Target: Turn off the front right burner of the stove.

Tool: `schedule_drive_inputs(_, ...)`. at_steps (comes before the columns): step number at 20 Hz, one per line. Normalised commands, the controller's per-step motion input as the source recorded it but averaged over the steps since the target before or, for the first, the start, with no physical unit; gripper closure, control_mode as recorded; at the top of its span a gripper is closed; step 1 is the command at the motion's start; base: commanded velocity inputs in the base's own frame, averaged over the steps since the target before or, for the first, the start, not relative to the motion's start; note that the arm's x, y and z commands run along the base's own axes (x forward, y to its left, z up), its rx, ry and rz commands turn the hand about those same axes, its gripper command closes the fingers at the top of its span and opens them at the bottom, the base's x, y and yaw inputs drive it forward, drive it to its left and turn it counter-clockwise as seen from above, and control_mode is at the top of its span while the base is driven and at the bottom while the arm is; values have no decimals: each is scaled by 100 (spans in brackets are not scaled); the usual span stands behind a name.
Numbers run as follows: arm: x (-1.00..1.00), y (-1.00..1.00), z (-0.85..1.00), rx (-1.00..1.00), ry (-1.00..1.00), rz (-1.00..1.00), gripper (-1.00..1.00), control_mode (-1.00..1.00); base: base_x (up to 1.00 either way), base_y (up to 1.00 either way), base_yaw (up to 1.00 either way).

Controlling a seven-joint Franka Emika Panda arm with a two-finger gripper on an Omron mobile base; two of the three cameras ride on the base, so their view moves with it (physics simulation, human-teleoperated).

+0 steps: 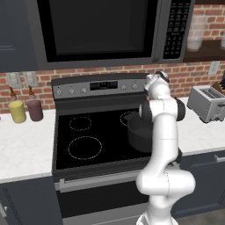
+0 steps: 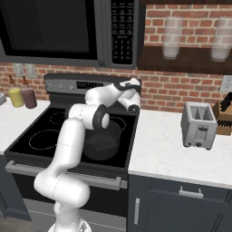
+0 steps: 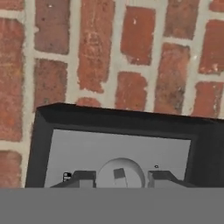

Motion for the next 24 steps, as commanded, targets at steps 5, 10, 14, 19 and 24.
schedule_drive_inputs(5,0,-14,31,47,1,-26,100,-100,0,0,0)
schedule_drive_inputs(10,0,-22,40,51,5,-25,100,-100,0,0,0)
schedule_drive_inputs(14,0,-27,47,56,7,-23,100,-100,0,0,0)
schedule_drive_inputs(19,0,-27,50,61,4,-23,100,-100,0,0,0)
schedule_drive_inputs(24,0,-31,52,67,0,-22,100,-100,0,0,0)
